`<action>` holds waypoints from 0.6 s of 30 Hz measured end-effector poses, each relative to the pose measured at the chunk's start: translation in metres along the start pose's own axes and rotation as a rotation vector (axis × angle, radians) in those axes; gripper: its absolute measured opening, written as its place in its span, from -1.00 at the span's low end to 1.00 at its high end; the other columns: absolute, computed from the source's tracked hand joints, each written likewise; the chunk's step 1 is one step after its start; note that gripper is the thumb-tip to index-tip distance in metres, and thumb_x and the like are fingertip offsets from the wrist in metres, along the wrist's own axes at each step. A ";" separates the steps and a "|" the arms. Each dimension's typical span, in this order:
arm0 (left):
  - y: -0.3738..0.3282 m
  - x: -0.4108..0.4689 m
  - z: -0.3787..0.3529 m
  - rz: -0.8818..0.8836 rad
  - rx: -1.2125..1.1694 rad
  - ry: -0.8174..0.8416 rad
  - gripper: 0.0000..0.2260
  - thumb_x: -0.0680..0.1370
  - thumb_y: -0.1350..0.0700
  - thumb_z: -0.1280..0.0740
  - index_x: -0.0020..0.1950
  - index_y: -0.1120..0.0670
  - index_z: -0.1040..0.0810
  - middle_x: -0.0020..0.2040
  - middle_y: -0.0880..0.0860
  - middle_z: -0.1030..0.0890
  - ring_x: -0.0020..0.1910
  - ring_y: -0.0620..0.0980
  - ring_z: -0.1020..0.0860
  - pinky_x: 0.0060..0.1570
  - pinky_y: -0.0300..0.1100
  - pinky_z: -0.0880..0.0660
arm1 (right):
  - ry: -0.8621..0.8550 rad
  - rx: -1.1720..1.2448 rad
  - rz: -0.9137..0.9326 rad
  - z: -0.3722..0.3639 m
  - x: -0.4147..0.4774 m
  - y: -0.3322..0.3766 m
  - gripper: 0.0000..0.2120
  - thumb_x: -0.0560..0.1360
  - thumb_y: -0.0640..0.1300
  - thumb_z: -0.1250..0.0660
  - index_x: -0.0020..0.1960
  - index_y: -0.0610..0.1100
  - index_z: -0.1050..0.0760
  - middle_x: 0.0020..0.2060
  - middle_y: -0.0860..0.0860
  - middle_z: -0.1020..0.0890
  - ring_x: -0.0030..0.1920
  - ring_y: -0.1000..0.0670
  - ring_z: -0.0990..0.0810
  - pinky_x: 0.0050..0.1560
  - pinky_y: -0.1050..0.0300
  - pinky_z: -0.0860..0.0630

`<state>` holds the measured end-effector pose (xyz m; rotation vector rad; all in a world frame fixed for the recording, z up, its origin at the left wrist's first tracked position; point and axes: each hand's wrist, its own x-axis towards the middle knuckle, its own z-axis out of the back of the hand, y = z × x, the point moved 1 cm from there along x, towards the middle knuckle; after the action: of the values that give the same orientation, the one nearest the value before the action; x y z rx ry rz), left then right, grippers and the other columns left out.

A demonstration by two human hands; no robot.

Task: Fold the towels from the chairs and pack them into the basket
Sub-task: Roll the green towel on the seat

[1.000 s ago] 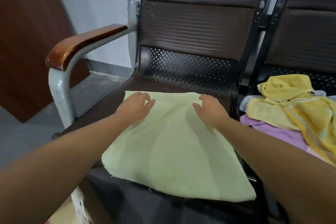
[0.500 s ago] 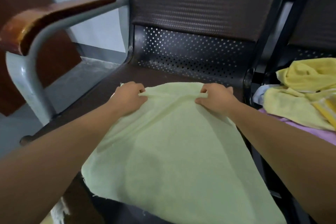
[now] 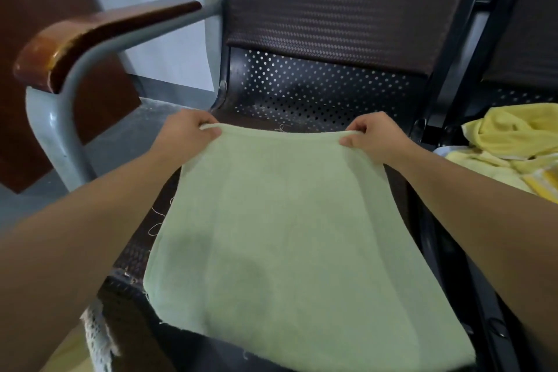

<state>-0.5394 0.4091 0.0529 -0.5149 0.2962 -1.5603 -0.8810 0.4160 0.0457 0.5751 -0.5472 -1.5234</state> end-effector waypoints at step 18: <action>0.021 0.012 -0.036 0.014 0.136 0.132 -0.92 0.56 0.07 -0.42 0.02 0.03 -0.62 -0.03 0.00 -0.59 -0.05 0.00 -0.50 -0.03 -0.17 -0.37 | 0.019 -0.328 -0.040 -0.041 0.039 -0.019 -0.86 0.57 -0.03 -0.38 -0.04 -0.08 -0.49 -0.13 -0.02 -0.59 -0.11 -0.05 -0.55 -0.04 -0.03 -0.52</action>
<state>-0.5392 0.3912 0.0132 -0.3037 0.2910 -1.5916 -0.8692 0.3778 0.0009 0.3478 -0.2637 -1.6025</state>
